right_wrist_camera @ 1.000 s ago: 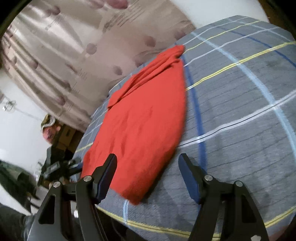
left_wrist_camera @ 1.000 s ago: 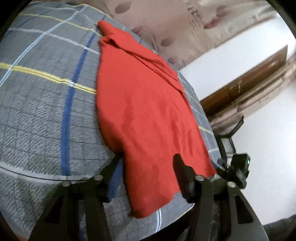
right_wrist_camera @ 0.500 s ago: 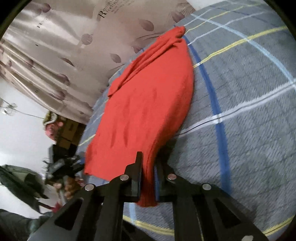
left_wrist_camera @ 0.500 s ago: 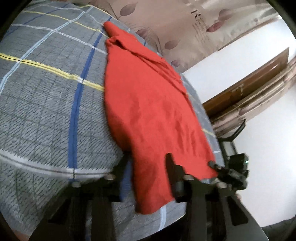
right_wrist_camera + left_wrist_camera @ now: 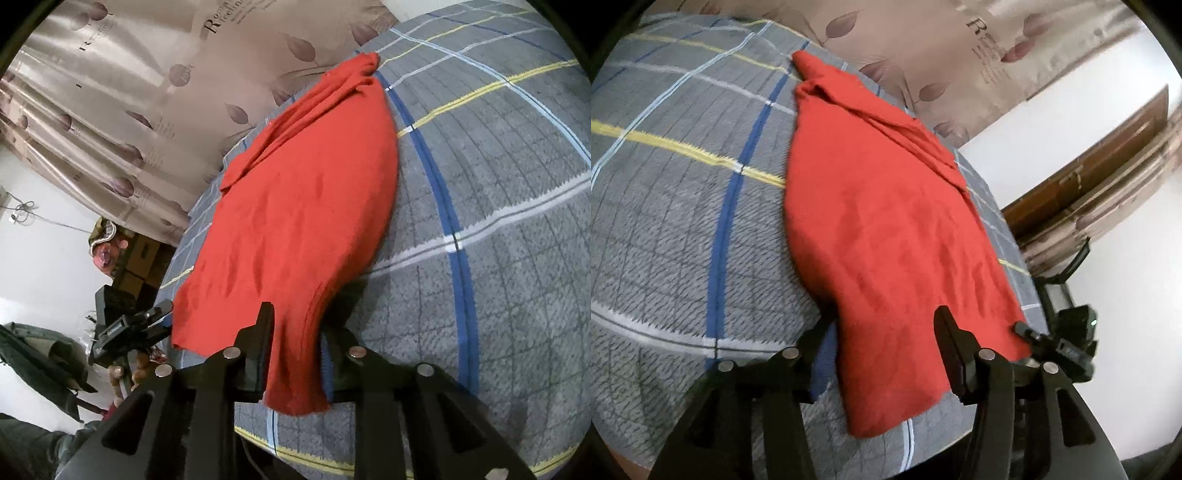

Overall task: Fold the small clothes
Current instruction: 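Grasp the sweater hem with both grippers side by side, then lift the hem with both grippers and fold it toward the neckline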

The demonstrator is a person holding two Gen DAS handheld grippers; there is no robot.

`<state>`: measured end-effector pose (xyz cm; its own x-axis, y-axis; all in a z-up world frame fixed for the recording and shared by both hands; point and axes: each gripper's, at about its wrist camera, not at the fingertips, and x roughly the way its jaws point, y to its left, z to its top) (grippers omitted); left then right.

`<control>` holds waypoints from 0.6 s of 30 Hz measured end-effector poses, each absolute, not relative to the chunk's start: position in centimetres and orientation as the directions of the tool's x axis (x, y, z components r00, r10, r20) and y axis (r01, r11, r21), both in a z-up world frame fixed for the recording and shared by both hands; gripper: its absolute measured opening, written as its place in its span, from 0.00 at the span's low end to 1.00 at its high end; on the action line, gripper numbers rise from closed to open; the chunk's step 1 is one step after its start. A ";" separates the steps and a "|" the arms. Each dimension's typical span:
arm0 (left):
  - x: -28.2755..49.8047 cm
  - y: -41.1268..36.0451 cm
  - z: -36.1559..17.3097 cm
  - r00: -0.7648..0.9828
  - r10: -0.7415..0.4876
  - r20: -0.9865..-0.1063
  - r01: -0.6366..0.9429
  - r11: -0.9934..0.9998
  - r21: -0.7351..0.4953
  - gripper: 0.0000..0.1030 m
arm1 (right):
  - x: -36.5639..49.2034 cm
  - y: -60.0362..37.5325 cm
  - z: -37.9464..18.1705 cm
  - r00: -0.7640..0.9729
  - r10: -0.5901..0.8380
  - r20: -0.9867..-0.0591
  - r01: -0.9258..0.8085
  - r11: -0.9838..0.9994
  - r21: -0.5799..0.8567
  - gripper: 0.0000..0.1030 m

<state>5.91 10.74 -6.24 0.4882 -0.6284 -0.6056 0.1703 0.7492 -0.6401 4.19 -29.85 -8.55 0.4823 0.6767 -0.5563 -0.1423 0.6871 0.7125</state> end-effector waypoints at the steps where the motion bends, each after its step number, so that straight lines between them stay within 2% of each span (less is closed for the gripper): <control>1: 5.9 10.5 -6.2 0.491 -0.618 -0.614 0.179 0.761 -0.624 0.50 | 4.2 -29.8 -8.6 0.484 0.675 -0.557 -0.144 0.689 0.710 0.20; 3: 5.8 9.9 -5.9 0.498 -0.595 -0.631 0.193 0.786 -0.588 0.49 | 4.4 -29.7 -8.6 0.485 0.675 -0.556 -0.143 0.688 0.711 0.21; 5: 5.6 9.4 -5.8 0.514 -0.553 -0.656 0.199 0.820 -0.536 0.40 | 4.6 -29.6 -8.7 0.480 0.680 -0.555 -0.136 0.682 0.719 0.21; 7: 5.3 8.7 -5.8 0.536 -0.474 -0.698 0.204 0.876 -0.438 0.12 | 4.7 -29.6 -8.8 0.471 0.682 -0.560 -0.129 0.681 0.721 0.21; 10: 4.8 8.1 -5.8 0.568 -0.429 -0.702 0.214 0.901 -0.378 0.08 | 4.7 -29.5 -9.1 0.464 0.657 -0.594 -0.109 0.708 0.698 0.08; 14: 3.9 6.7 -5.3 0.616 -0.341 -0.710 0.231 0.940 -0.251 0.08 | 4.2 -29.3 -8.9 0.480 0.647 -0.592 -0.121 0.718 0.686 0.07; 18: 3.4 5.9 -4.9 0.643 -0.293 -0.708 0.240 0.954 -0.177 0.07 | 4.3 -29.1 -8.9 0.475 0.665 -0.577 -0.123 0.699 0.705 0.07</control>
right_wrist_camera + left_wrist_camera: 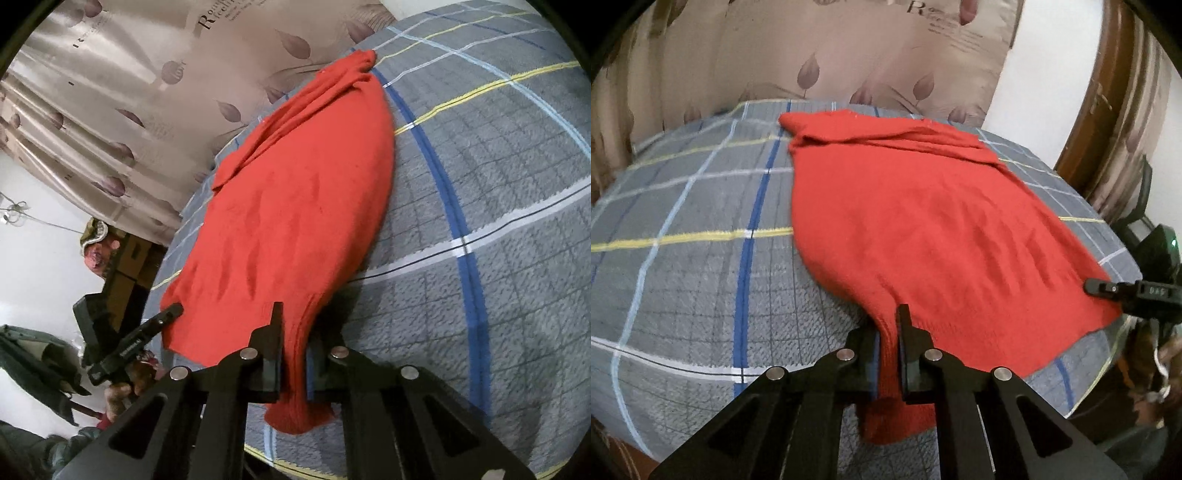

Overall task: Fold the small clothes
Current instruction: 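Lift the hem with both grippers and fold it toward the neckline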

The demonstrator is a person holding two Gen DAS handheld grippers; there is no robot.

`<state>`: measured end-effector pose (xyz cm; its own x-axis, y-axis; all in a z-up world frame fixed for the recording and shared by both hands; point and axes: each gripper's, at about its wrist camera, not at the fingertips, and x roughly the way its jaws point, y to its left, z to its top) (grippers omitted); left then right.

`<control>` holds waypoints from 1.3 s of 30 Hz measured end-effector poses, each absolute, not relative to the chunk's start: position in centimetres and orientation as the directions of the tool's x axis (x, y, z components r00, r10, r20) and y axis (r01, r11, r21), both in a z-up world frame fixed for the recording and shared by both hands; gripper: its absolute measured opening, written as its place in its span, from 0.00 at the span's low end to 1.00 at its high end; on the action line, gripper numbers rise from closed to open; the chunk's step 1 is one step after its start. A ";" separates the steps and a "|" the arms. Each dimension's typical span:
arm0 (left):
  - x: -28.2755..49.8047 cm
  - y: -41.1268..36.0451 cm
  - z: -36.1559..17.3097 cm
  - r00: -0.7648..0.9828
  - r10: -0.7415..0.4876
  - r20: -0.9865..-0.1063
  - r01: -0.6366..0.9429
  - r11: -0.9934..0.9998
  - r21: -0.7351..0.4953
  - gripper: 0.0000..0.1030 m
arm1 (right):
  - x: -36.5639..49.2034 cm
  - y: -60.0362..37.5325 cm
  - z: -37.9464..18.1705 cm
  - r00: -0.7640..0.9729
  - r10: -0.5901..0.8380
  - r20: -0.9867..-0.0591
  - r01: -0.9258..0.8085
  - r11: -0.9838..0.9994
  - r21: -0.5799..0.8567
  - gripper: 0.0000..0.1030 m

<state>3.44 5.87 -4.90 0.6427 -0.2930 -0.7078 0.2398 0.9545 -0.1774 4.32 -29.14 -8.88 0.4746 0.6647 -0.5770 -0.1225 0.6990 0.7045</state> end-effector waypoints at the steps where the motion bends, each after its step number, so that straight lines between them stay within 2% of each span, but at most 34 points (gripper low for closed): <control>1: 3.3 5.8 -4.7 0.648 -0.286 -0.705 0.242 0.956 -0.166 0.07 | 4.3 -29.2 -8.9 0.475 0.669 -0.572 -0.121 0.693 0.710 0.07; 15: 3.0 5.6 -3.3 0.676 -0.265 -0.687 0.238 0.962 -0.137 0.07 | 4.2 -30.1 -7.4 0.496 0.719 -0.486 -0.144 0.620 0.771 0.07; 27: 4.2 8.9 -4.8 0.560 -0.456 -0.691 0.237 0.888 -0.394 0.10 | 3.7 -30.8 -8.5 0.488 0.684 -0.542 -0.118 0.667 0.735 0.07; 32: 5.1 11.0 -5.8 0.501 -0.553 -0.666 0.195 0.822 -0.535 0.22 | 3.8 -30.7 -8.9 0.466 0.682 -0.563 -0.112 0.677 0.727 0.13; 35: 5.4 11.7 -5.9 0.489 -0.594 -0.639 0.192 0.787 -0.586 0.41 | 4.0 -31.1 -9.1 0.459 0.692 -0.557 -0.108 0.666 0.738 0.15; 37: 5.7 11.7 -5.9 0.469 -0.643 -0.606 0.222 0.750 -0.623 0.59 | 4.2 -31.2 -9.1 0.451 0.695 -0.560 -0.117 0.668 0.735 0.16; 39: 5.9 11.1 -5.7 0.459 -0.653 -0.603 0.254 0.747 -0.615 0.67 | 4.7 -30.8 -9.1 0.435 0.699 -0.568 -0.132 0.673 0.727 0.16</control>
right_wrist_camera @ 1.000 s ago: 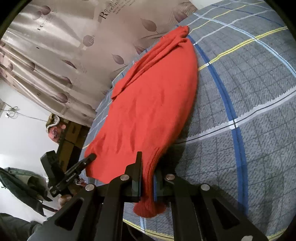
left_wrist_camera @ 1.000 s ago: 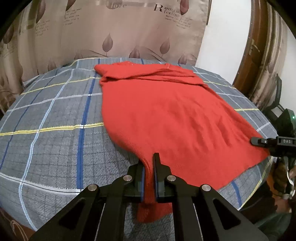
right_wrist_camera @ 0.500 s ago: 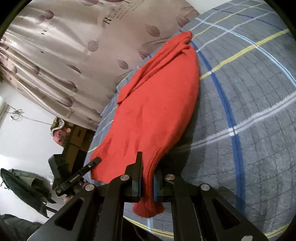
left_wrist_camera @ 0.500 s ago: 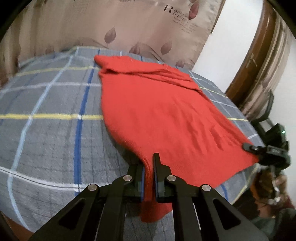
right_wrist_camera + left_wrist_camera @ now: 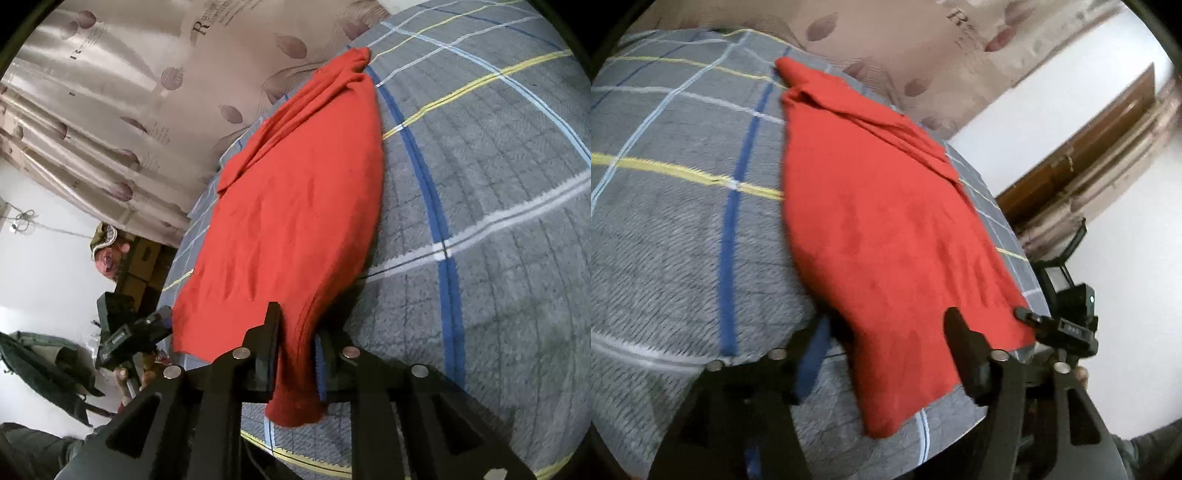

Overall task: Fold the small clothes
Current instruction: 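Lift the hem with both grippers and fold it toward the neckline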

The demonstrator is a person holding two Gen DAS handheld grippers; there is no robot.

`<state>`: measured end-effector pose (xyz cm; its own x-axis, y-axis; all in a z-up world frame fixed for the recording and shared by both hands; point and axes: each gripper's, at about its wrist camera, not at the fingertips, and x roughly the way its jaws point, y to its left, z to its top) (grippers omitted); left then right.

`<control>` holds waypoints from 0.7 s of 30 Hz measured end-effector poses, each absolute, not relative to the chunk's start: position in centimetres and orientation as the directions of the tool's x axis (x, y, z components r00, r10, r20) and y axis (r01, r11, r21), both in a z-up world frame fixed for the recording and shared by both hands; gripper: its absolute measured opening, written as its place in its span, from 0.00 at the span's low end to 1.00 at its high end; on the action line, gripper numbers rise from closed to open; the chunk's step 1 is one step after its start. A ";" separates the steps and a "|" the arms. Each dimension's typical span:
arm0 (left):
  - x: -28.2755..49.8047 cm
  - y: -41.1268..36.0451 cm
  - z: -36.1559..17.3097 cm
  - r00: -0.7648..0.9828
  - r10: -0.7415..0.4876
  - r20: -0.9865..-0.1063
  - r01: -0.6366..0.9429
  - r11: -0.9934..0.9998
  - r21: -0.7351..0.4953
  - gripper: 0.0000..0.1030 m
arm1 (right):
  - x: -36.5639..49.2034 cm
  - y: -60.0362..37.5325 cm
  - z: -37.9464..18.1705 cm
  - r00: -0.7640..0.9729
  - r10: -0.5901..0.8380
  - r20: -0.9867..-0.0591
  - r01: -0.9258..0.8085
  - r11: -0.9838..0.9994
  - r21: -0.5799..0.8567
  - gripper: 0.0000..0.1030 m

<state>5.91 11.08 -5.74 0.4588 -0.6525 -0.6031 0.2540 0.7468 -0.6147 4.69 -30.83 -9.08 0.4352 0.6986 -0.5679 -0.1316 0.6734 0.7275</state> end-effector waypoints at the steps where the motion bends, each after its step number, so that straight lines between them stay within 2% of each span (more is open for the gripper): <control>1: 6.0 10.6 -5.6 0.456 -0.654 -0.604 0.277 0.749 -0.602 0.76 | 4.9 -30.6 -9.1 0.429 0.702 -0.568 -0.137 0.673 0.727 0.16; 3: 6.2 9.1 -5.3 0.449 -0.647 -0.616 0.331 0.761 -0.558 0.87 | 5.5 -30.0 -9.2 0.414 0.718 -0.560 -0.153 0.661 0.735 0.16; 5: 6.2 8.2 -5.3 0.472 -0.620 -0.626 0.344 0.784 -0.517 0.87 | 5.9 -29.4 -9.2 0.409 0.723 -0.557 -0.167 0.659 0.733 0.16; 7: 6.2 7.5 -5.3 0.496 -0.596 -0.632 0.352 0.803 -0.480 0.83 | 6.3 -28.9 -9.3 0.402 0.723 -0.561 -0.176 0.662 0.728 0.14; 8: 6.1 7.2 -5.4 0.497 -0.589 -0.637 0.359 0.808 -0.467 0.73 | 6.4 -28.7 -9.4 0.399 0.723 -0.564 -0.177 0.664 0.726 0.10; 9: 6.2 7.0 -5.7 0.476 -0.590 -0.652 0.360 0.807 -0.468 0.27 | 6.4 -28.6 -9.6 0.398 0.721 -0.567 -0.177 0.667 0.724 0.08; 10: 6.6 6.9 -6.4 0.443 -0.580 -0.683 0.339 0.814 -0.471 0.08 | 6.3 -28.7 -9.6 0.404 0.722 -0.561 -0.178 0.664 0.726 0.07; 12: 6.4 7.6 -6.7 0.453 -0.609 -0.651 0.322 0.792 -0.518 0.08 | 6.1 -28.8 -9.6 0.415 0.726 -0.548 -0.169 0.654 0.738 0.07; 15: 5.7 7.6 -6.2 0.486 -0.589 -0.646 0.329 0.808 -0.489 0.08 | 5.5 -29.5 -9.7 0.424 0.756 -0.498 -0.153 0.602 0.784 0.07; 21: 5.2 8.5 -4.2 0.525 -0.623 -0.579 0.346 0.778 -0.524 0.08 | 5.1 -30.7 -8.6 0.455 0.800 -0.392 -0.147 0.502 0.852 0.07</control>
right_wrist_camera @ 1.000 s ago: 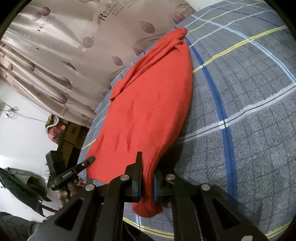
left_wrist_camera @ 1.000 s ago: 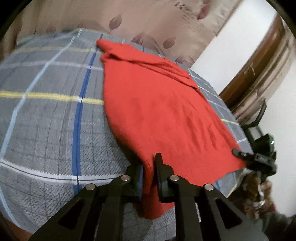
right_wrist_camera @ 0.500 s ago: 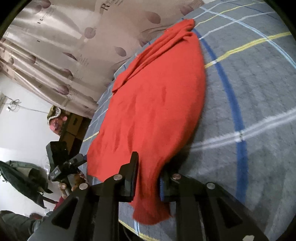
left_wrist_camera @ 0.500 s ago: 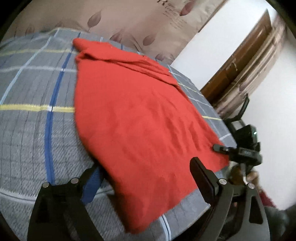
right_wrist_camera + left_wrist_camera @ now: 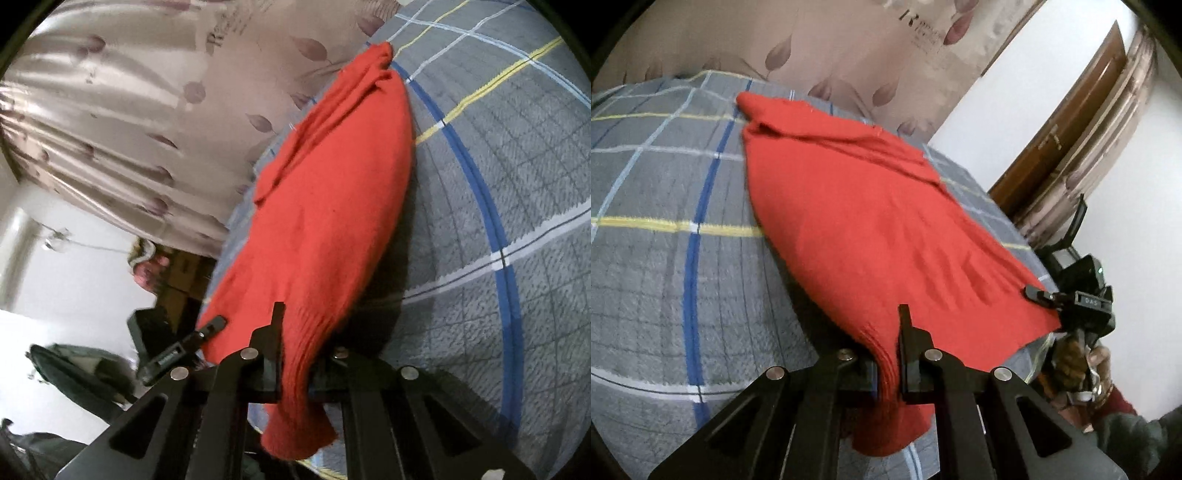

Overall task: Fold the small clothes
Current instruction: 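Lift the hem with both grippers and fold it toward the neckline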

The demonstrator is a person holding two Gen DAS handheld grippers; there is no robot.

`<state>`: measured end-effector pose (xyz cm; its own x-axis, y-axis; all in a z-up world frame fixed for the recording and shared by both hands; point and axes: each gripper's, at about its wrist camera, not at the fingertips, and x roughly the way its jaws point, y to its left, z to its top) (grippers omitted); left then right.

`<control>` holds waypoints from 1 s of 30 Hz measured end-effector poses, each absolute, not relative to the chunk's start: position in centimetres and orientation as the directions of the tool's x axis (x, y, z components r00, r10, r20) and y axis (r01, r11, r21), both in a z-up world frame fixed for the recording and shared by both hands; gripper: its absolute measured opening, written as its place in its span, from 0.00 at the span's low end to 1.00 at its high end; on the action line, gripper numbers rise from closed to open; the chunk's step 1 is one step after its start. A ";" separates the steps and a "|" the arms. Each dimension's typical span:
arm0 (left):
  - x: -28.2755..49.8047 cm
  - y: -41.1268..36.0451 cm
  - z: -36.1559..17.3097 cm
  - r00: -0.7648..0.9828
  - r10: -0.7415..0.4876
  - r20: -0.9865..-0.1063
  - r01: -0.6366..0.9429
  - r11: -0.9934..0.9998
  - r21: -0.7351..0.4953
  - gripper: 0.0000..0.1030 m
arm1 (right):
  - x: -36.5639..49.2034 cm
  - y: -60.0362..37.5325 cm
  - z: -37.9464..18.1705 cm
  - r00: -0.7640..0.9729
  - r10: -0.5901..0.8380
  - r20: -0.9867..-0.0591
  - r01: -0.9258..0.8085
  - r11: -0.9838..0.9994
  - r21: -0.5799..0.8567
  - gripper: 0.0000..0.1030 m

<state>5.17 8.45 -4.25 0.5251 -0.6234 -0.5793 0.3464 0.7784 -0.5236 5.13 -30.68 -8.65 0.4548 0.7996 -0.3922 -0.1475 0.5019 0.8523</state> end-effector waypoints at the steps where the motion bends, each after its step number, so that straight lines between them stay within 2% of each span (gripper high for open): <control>1: 5.3 8.6 -4.0 0.527 -0.627 -0.573 0.343 0.774 -0.532 0.08 | 5.2 -30.7 -8.4 0.457 0.800 -0.388 -0.152 0.500 0.852 0.07; 13: 6.6 9.4 -1.8 0.565 -0.636 -0.526 0.324 0.757 -0.567 0.08 | 7.5 -30.5 -4.9 0.469 0.804 -0.365 -0.192 0.496 0.847 0.07; 30: 13.1 8.1 2.8 0.690 -0.507 -0.517 0.324 0.855 -0.405 0.08 | 16.0 -29.5 0.7 0.482 0.773 -0.413 -0.284 0.584 0.760 0.07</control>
